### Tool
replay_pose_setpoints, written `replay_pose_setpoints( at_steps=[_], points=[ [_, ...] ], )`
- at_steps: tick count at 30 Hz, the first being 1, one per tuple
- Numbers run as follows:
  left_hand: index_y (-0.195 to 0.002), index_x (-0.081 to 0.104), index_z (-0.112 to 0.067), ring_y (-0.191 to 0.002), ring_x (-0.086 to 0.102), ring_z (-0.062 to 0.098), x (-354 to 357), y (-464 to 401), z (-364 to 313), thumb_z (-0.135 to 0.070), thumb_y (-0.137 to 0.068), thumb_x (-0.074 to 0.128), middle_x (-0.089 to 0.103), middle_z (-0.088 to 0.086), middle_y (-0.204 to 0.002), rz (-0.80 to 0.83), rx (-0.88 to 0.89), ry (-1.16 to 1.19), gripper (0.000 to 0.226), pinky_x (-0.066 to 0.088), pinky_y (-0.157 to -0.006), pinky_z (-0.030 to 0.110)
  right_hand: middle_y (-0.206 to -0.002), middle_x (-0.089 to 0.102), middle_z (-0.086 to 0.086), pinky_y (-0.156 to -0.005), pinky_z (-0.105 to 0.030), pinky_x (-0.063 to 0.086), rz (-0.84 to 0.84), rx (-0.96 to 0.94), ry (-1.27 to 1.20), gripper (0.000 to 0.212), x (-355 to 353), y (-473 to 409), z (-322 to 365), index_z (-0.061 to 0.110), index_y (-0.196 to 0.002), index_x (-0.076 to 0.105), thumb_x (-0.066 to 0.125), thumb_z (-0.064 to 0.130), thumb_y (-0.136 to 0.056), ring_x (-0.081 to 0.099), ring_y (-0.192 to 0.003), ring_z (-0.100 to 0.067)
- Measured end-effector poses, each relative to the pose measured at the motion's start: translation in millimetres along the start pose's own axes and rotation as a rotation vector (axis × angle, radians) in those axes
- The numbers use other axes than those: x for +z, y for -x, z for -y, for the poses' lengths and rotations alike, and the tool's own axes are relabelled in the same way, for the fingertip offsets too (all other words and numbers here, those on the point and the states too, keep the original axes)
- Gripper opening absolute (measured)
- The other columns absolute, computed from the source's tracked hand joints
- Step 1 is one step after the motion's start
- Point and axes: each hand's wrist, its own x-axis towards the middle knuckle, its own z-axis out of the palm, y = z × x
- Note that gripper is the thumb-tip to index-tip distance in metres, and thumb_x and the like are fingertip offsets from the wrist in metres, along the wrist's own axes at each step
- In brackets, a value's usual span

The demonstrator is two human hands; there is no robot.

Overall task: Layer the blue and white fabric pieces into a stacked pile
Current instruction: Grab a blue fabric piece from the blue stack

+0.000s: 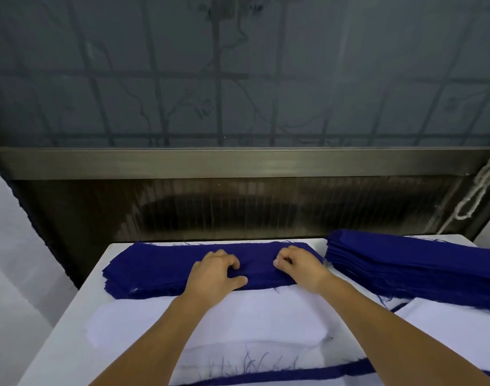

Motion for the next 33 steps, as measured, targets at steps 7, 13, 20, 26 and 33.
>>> replay_pose_setpoints(
  at_steps=[7,13,20,26,33],
  points=[
    [-0.121,0.061,-0.028,-0.102,0.056,0.01,0.4,-6.7,2.4,-0.034,-0.097,0.052,0.06,-0.008,-0.116,-0.015,0.008,-0.034,0.026,0.049,-0.086,0.025,-0.099,0.064,-0.001,-0.085,-0.029,0.049,-0.038,0.052,0.017,0.03,2.9,-3.1,2.9,0.015,-0.097,0.065,0.045,0.037,-0.101,0.059,-0.092,-0.014],
    [-0.113,0.065,-0.027,-0.09,0.059,0.009,3.4,-14.9,0.5,-0.03,-0.098,0.052,0.065,-0.008,-0.107,-0.045,-0.072,-0.035,0.02,0.048,-0.077,0.021,-0.096,0.055,0.014,-0.073,-0.023,0.042,-0.015,-0.035,0.094,0.028,5.5,4.0,0.4,0.034,-0.094,0.053,0.056,0.06,-0.087,0.052,-0.091,-0.008],
    [-0.086,0.067,-0.027,-0.08,0.059,0.006,-0.3,-20.0,3.6,-0.022,-0.086,0.07,0.067,-0.009,-0.089,0.003,-0.183,0.191,0.006,0.049,-0.074,0.019,-0.096,0.06,0.008,-0.076,-0.018,0.047,-0.062,-0.123,-0.005,0.011,11.5,5.5,2.3,0.023,-0.099,0.063,0.052,0.025,-0.099,0.056,-0.089,-0.008],
    [-0.104,0.072,-0.021,-0.092,0.059,0.009,-9.9,-26.1,4.7,-0.028,-0.093,0.061,0.066,-0.007,-0.099,0.094,-0.19,0.28,0.016,0.045,-0.08,0.021,-0.087,0.065,0.006,-0.067,-0.012,0.047,0.02,-0.011,-0.226,0.008,2.6,3.3,6.0,0.022,-0.084,0.065,0.067,0.017,-0.09,0.062,-0.085,-0.01],
    [-0.104,0.068,-0.021,-0.096,0.06,0.013,-14.1,-22.2,14.9,-0.009,-0.091,0.061,0.066,-0.001,-0.105,0.087,-0.212,0.16,0.019,0.052,-0.088,0.026,-0.097,0.063,0.014,-0.064,-0.008,0.036,0.078,0.137,-0.281,0.019,-9.7,3.6,9.9,0.024,-0.101,0.07,0.051,0.025,-0.099,0.056,-0.088,-0.003]
  ],
)
